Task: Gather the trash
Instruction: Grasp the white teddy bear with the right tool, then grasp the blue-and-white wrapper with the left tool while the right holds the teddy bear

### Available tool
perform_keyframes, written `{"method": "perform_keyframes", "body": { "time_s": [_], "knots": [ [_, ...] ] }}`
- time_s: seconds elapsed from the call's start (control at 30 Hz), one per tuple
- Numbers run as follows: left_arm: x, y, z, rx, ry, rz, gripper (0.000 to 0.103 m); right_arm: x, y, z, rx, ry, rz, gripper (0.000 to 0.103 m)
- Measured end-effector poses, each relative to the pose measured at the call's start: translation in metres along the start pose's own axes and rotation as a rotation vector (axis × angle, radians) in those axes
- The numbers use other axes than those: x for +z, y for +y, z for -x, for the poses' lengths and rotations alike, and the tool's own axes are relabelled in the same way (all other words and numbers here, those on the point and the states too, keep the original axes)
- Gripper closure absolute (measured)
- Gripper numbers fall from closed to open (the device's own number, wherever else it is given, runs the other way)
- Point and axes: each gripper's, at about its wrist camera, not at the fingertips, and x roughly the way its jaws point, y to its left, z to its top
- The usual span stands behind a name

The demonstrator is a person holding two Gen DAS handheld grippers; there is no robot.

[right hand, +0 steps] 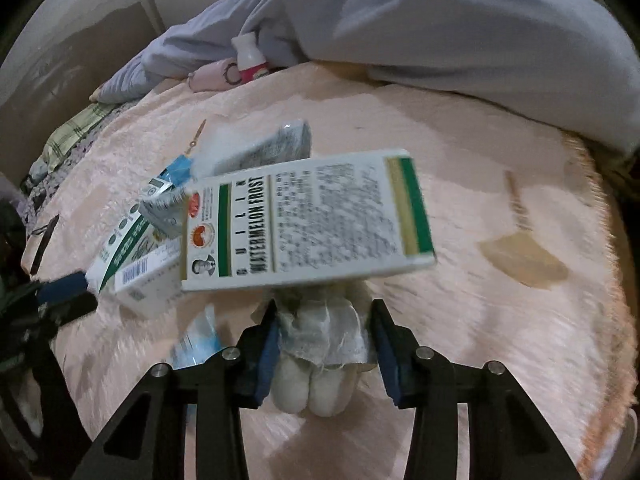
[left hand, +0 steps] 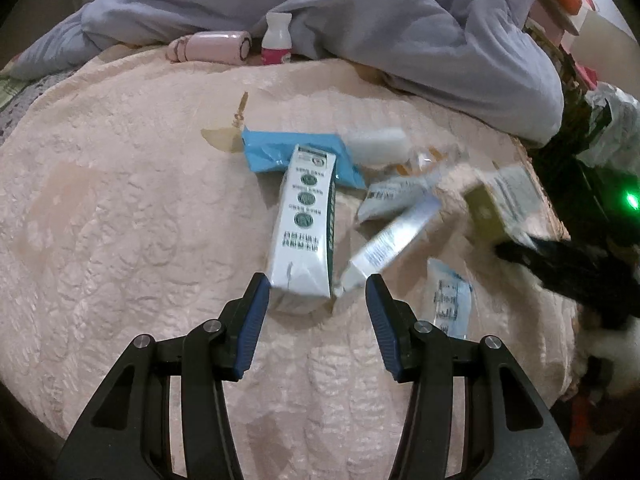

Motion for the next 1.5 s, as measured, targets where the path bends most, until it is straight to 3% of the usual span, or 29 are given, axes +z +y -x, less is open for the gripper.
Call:
{"method": "perform_keyframes", "body": {
  "time_s": [0.17,0.43,0.5,0.57,0.6,0.67,0.77,0.87,1.0,1.07,1.2,1.27,1.5],
  "knots": [
    [0.005,-0.002,0.001,-0.016,-0.007,0.000,0.054,-0.022,-0.026,0.027,0.029,0.010,-0.031,0.061],
    [0.006,-0.033,-0.006,-0.035,0.004,-0.091,0.054,-0.053,-0.048,0.058,-0.105,0.017,-0.013,0.061],
    [0.006,-0.040,-0.012,-0.030,0.014,-0.105,0.054,-0.054,-0.047,0.062,-0.073,0.027,-0.006,0.061],
    [0.008,-0.045,-0.017,-0.023,0.023,-0.115,0.054,-0.052,-0.053,0.068,0.029,0.023,-0.055,0.061],
    [0.010,-0.048,-0.021,-0.019,0.029,-0.122,0.054,-0.052,-0.054,0.066,0.009,0.034,-0.049,0.061],
    [0.011,-0.052,-0.024,-0.014,0.036,-0.137,0.054,-0.055,-0.050,0.062,-0.110,0.057,0.014,0.061],
    [0.013,-0.058,-0.034,0.014,0.049,-0.173,0.054,-0.061,-0.051,0.068,-0.045,0.053,-0.002,0.061],
    [0.015,-0.063,-0.045,0.037,0.071,-0.201,0.054,-0.066,-0.051,0.074,-0.070,0.036,0.004,0.061],
    [0.016,-0.065,-0.067,0.027,0.153,-0.219,0.055,-0.072,-0.058,0.079,-0.057,0.023,-0.028,0.061],
    [0.015,-0.064,-0.070,0.014,0.156,-0.207,0.055,-0.077,-0.061,0.082,-0.048,0.016,-0.047,0.061],
    [0.013,-0.060,-0.064,-0.027,0.156,-0.181,0.083,-0.083,-0.064,0.088,-0.030,0.001,-0.073,0.061],
    [0.010,-0.063,-0.057,-0.024,0.153,-0.204,0.093,-0.084,-0.064,0.090,-0.023,-0.007,-0.085,0.061],
    [0.006,-0.062,-0.048,-0.064,0.161,-0.185,0.094,-0.098,-0.067,0.098,-0.004,-0.019,-0.116,0.061]
  ]
}}
